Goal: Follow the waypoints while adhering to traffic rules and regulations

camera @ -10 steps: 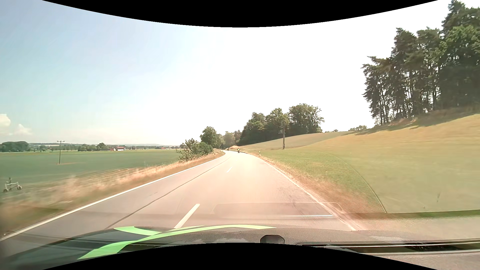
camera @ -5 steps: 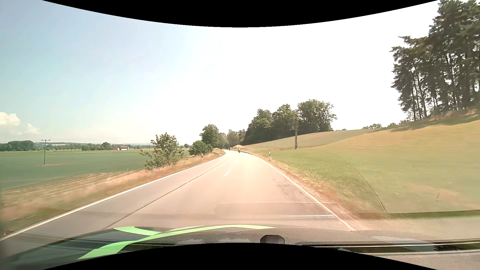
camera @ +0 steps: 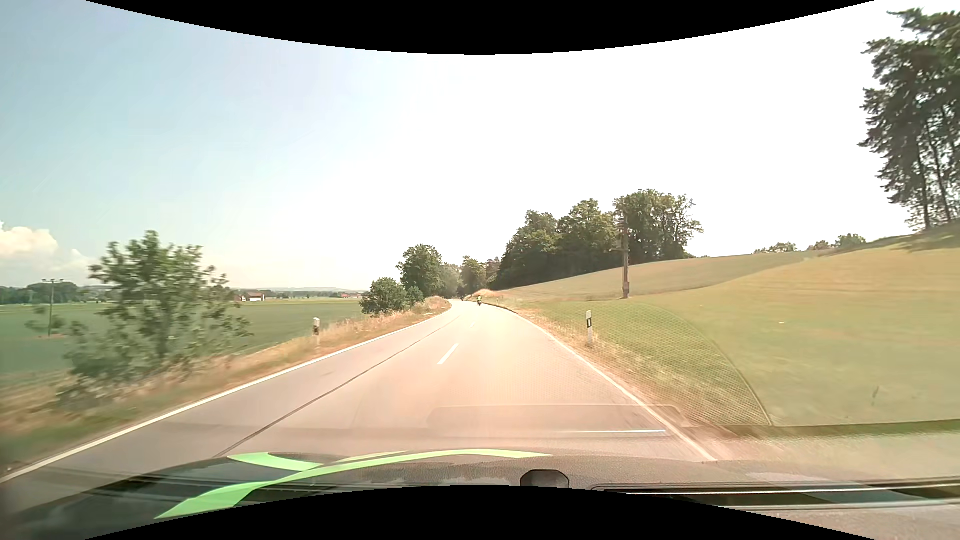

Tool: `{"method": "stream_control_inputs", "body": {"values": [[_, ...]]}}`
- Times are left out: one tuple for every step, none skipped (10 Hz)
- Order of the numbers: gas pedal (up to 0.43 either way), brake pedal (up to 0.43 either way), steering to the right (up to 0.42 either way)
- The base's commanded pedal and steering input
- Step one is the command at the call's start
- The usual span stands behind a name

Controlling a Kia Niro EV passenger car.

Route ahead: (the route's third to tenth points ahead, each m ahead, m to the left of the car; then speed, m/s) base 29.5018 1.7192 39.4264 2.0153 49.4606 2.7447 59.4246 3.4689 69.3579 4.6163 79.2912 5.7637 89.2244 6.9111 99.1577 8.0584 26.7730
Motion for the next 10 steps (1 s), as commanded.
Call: {"method": "stream_control_inputs", "body": {"values": [[0.248, 0.000, -0.012], [0.260, 0.000, -0.012], [0.260, 0.000, -0.013], [0.260, 0.000, -0.013], [0.260, 0.000, -0.013], [0.220, 0.000, -0.013], [0.177, 0.000, -0.013], [0.177, 0.000, -0.013], [0.177, 0.000, -0.013], [0.177, 0.000, -0.013]]}}
